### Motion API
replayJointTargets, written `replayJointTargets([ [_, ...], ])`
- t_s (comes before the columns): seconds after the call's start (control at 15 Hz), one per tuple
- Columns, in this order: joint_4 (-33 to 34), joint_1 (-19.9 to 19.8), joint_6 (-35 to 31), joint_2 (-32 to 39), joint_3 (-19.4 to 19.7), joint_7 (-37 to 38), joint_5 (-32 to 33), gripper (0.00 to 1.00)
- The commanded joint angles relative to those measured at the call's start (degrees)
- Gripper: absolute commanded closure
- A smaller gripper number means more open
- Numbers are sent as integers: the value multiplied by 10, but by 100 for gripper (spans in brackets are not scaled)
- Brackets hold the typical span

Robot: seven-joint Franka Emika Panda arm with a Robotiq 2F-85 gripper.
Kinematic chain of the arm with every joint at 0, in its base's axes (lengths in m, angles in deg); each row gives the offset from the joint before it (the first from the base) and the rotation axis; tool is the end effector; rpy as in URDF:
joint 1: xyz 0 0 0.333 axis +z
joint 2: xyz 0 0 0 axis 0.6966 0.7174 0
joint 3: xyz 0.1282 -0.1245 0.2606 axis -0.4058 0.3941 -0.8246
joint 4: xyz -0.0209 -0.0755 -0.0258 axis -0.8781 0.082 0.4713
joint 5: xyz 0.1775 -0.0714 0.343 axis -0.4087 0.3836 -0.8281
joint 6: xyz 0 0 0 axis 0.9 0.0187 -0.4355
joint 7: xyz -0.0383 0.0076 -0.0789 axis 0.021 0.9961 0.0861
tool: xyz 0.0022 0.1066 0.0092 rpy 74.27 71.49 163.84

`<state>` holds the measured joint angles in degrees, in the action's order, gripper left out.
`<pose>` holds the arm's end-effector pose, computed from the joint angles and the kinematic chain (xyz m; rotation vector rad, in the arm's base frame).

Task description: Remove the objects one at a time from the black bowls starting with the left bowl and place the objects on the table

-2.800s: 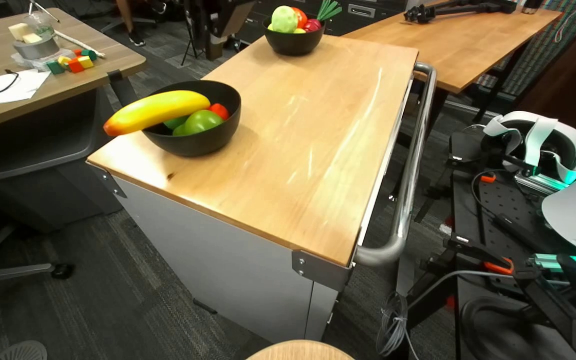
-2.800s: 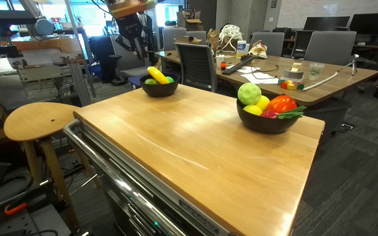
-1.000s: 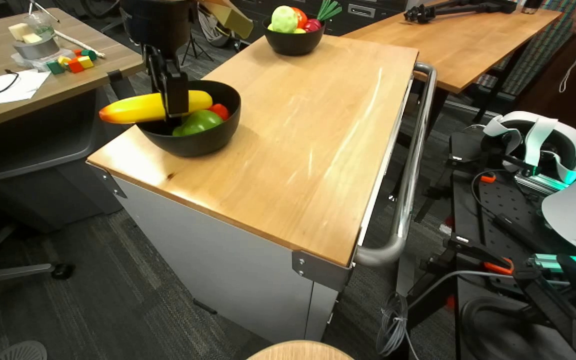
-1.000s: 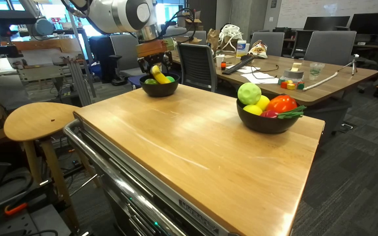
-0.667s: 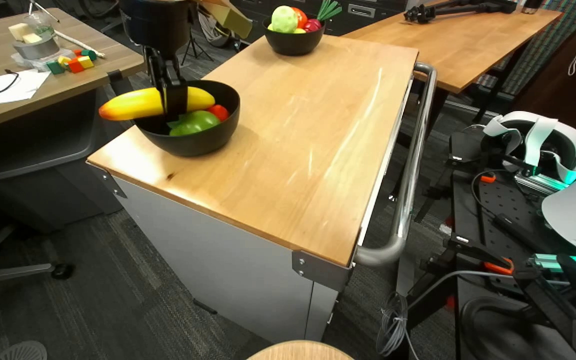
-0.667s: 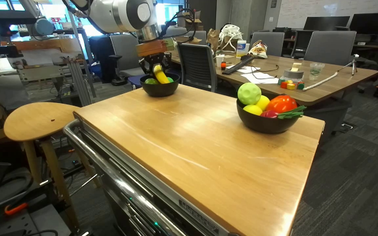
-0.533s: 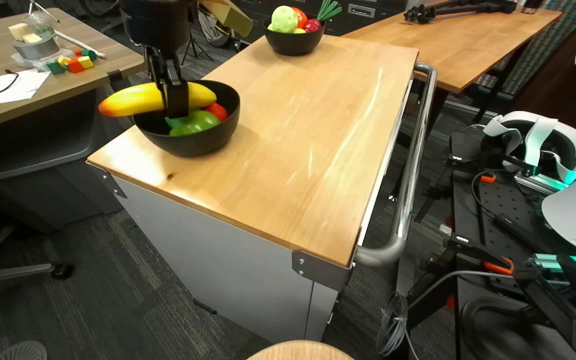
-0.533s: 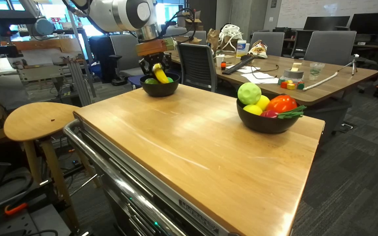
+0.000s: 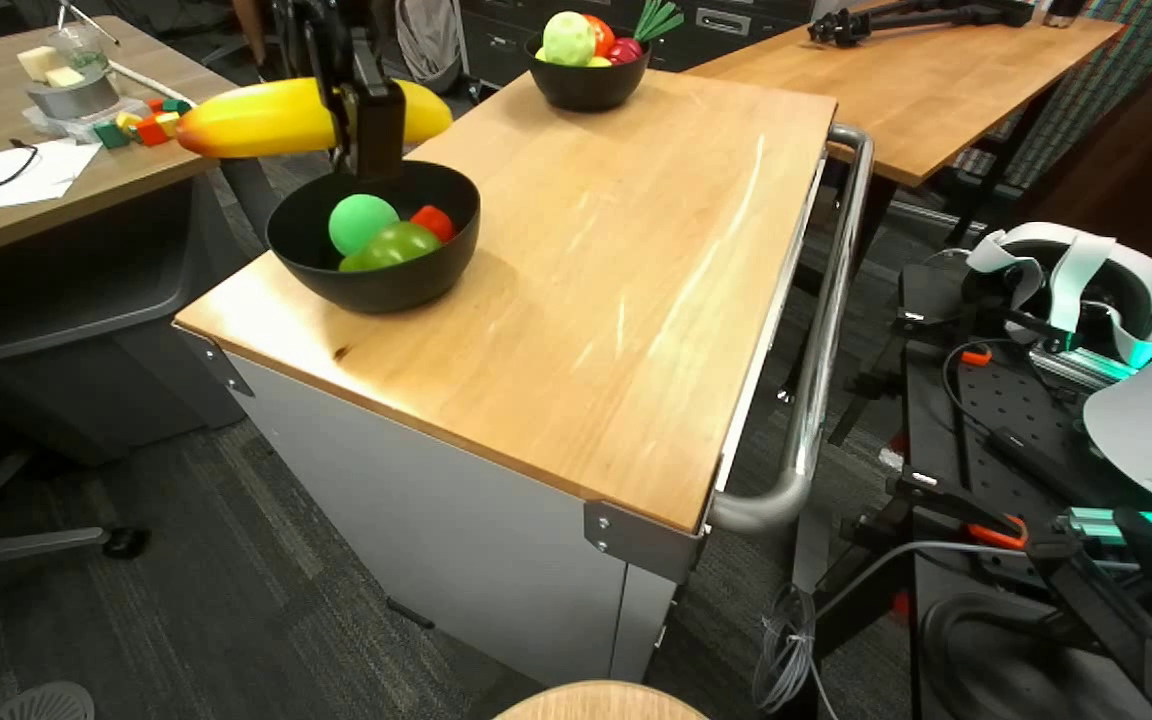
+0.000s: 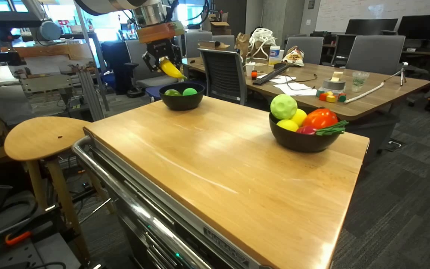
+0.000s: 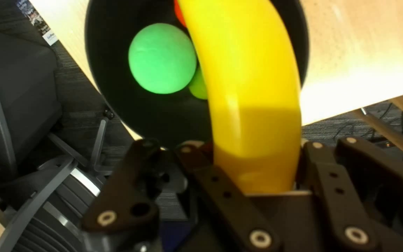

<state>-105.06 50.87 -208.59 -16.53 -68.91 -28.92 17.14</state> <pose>0.6228 0.2033 0.3944 2.5714 1.5455 0.3551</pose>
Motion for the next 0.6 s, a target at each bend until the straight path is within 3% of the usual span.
replayJointTargets([
  [0.0,-124,3,0,-93,-10,-30,-2,93],
  [0.27,-245,13,-22,-118,-3,-15,24,94],
  [0.53,-325,17,-57,-108,4,18,83,93],
])
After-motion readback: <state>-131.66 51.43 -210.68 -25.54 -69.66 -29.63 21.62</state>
